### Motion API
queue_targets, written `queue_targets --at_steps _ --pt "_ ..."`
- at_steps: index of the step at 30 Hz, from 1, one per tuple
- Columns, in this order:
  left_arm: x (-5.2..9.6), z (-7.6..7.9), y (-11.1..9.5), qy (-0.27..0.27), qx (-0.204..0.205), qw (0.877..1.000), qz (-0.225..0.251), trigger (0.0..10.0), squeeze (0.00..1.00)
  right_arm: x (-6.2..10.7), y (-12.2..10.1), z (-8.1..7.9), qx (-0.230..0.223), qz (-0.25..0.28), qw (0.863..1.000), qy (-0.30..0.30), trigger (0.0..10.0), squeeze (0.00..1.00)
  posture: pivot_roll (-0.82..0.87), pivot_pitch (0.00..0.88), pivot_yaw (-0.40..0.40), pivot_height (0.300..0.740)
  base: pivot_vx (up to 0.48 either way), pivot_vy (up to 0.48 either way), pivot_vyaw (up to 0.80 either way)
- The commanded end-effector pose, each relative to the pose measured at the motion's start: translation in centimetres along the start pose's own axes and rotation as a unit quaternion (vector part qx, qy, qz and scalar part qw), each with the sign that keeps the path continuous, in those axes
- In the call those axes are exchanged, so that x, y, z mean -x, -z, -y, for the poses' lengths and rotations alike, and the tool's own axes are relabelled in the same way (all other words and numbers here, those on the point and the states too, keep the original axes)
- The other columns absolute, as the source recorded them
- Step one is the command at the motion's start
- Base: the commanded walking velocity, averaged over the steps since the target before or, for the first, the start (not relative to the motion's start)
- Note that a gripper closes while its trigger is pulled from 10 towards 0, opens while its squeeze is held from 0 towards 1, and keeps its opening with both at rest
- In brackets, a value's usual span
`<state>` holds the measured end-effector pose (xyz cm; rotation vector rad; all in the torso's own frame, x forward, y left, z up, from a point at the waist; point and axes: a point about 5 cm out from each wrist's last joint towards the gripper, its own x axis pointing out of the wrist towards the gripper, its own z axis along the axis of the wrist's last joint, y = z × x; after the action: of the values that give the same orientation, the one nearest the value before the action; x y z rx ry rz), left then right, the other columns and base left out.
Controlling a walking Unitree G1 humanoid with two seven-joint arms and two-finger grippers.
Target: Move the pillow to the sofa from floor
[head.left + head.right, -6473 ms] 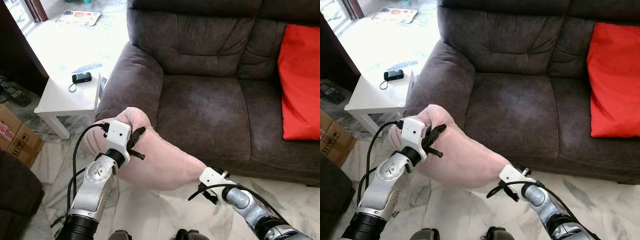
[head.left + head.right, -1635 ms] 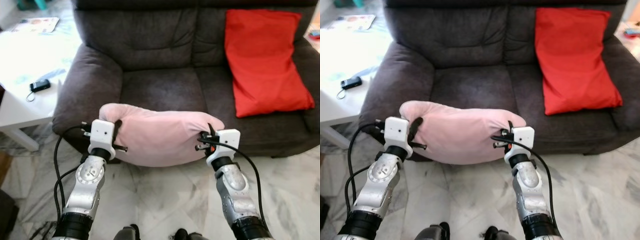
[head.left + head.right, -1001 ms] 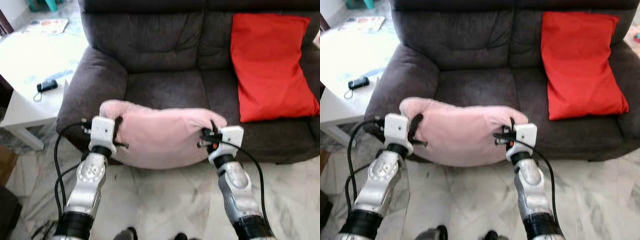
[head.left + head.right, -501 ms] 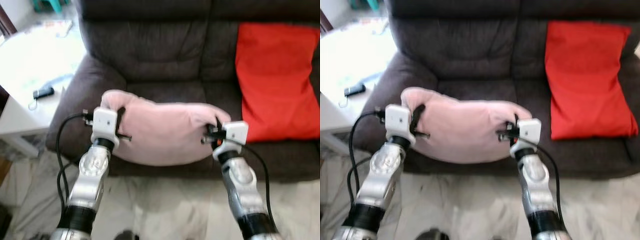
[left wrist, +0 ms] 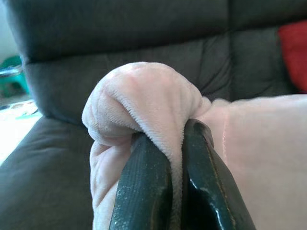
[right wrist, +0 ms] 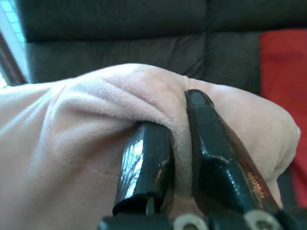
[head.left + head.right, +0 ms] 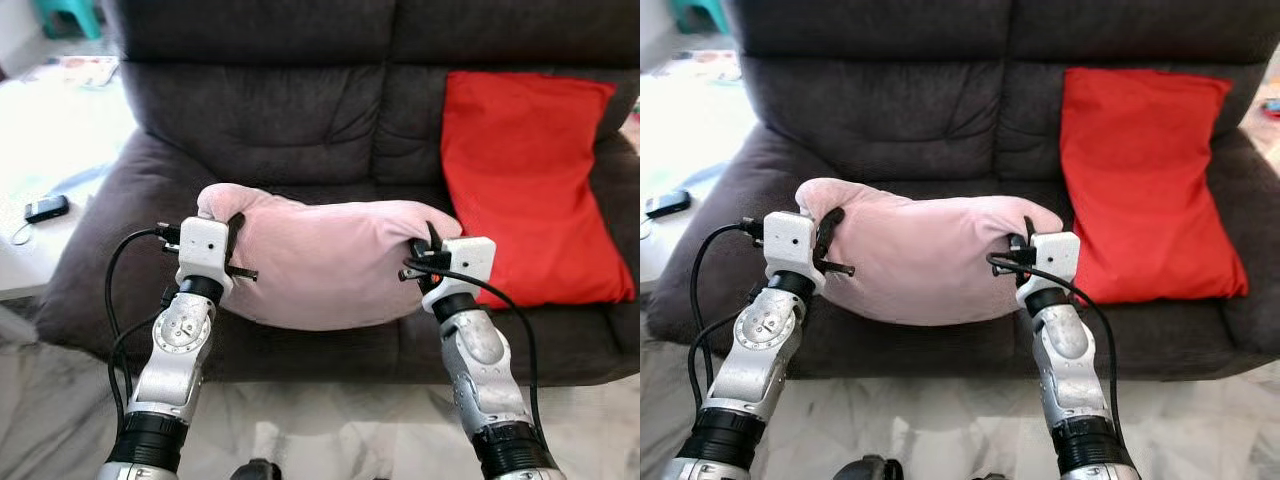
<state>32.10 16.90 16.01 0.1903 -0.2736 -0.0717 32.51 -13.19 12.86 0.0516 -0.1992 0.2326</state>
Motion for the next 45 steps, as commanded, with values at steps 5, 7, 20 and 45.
queue_targets --at_steps 5,7,20,45 --pt "-0.4 -0.2 -1.1 -0.004 -0.005 1.0 0.027 10.0 0.0 -0.3 -1.2 0.1 0.004 0.026 1.0 -0.006 10.0 0.0 0.1 0.168 -0.008 0.74 0.365 0.0 0.0" --pt "-0.4 0.0 -0.8 0.001 -0.002 1.0 0.021 10.0 0.0 -0.3 -1.1 0.1 0.003 0.025 1.0 -0.004 10.0 0.0 0.1 0.167 -0.008 0.74 0.364 0.0 0.0" --pt "0.0 0.7 -0.2 0.015 0.018 1.0 0.005 10.0 0.0 -0.2 -1.0 0.0 -0.001 0.02 1.0 -0.003 10.0 0.0 0.1 0.17 -0.009 0.74 0.028 0.0 0.0" --pt "0.0 0.3 -0.1 0.005 0.019 1.0 0.001 10.0 0.0 -0.5 -1.1 0.4 -0.017 0.018 1.0 0.018 10.0 0.0 0.1 0.17 -0.009 0.74 0.0 0.391 -0.13"
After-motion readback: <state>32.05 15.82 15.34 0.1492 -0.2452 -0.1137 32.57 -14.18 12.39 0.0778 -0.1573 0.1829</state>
